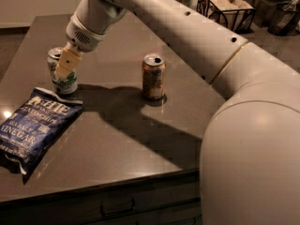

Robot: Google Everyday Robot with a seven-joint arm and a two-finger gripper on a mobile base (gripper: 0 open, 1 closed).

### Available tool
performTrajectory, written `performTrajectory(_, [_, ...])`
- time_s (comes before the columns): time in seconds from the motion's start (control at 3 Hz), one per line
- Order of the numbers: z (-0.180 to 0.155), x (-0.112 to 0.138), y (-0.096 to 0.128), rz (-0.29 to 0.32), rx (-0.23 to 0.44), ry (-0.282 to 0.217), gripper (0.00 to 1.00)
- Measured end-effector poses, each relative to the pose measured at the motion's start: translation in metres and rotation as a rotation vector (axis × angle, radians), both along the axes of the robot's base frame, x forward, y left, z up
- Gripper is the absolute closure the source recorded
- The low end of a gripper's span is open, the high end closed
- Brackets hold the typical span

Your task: Move 7up can near blue chip bag

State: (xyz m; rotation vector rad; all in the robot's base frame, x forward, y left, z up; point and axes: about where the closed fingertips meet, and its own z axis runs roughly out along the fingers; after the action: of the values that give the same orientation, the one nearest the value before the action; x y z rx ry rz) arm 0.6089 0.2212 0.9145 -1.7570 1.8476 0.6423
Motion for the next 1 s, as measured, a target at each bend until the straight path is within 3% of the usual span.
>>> performTrajectory(0.33, [-0.0056, -0.0074, 0.0023, 0.042, -0.047, 0.004, 0.61])
performTrajectory(1.0, [-0.0149, -0.0129, 0.0036, 0.068, -0.071, 0.016, 0.13])
